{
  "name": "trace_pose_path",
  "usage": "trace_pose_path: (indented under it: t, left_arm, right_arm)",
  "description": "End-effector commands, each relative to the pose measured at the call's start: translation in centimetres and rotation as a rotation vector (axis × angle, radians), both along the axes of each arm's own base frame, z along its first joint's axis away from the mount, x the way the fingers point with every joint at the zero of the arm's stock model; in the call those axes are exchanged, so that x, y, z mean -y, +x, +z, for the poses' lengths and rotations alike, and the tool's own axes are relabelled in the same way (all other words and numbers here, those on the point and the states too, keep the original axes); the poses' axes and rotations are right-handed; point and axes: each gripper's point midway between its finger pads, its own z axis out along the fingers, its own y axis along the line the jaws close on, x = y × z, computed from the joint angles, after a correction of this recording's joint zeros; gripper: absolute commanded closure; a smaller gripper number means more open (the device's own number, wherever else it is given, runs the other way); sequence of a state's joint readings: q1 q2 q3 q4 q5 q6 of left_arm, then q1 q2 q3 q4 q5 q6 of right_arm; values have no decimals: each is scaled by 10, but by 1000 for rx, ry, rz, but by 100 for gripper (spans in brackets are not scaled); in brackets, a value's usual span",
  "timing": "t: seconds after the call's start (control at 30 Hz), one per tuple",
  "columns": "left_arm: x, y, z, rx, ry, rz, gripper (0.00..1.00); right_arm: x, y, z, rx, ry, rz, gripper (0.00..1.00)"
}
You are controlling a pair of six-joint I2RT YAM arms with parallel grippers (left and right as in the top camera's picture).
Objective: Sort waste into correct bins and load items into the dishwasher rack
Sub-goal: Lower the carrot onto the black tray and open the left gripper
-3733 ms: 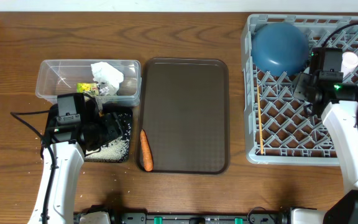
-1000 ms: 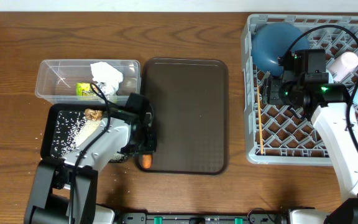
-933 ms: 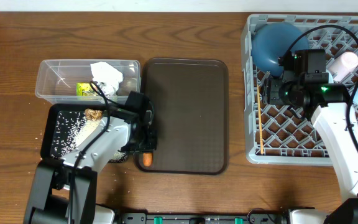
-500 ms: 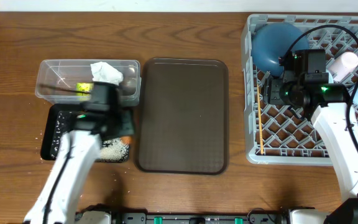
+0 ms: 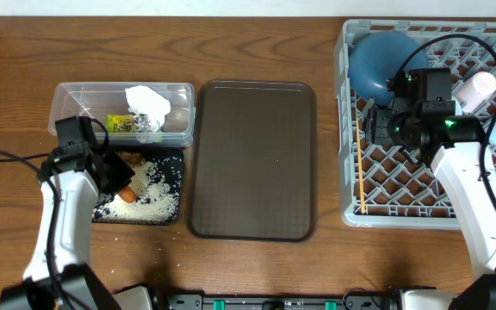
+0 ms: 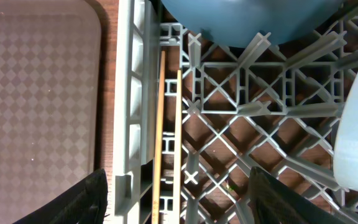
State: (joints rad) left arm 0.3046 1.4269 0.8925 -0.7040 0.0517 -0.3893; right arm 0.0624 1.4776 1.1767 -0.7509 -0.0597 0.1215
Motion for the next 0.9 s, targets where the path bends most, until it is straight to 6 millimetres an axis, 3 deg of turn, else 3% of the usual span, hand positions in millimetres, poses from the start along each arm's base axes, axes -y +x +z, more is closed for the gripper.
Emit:
trace_pose_path:
  t: [0.0,0.07,0.1,0.13,0.3,0.43,0.6,0.87]
  left_arm:
    - [-4,1,-11,-33,-4,28,86]
    - [-4,0,-16,-50,-9,28,83]
    - [-4,0,-18,-57,-10,28,71]
    - [-4,0,-19,-58,-11,28,65]
    - [-5,5,-10,-34,-2,20,54]
    - [-4,12,13,37,5,1,50]
    - [20,33,58,192,12,-172,44]
    - [94,58,110,222,34,-549,33]
  right_arm:
    - [1,-1,7,19,-7,1,32]
    - [1,-1,7,19,-7,1,32]
    - [1,-1,7,19,-7,1,31]
    - [1,-1,7,18,-7,1,32]
    - [1,-1,7,22,-6,1,31]
    - [1,0,9,30,-5,-1,27]
    - [5,11,30,96,57,-24,17]
    - [47,20,73,157,56,-108,12]
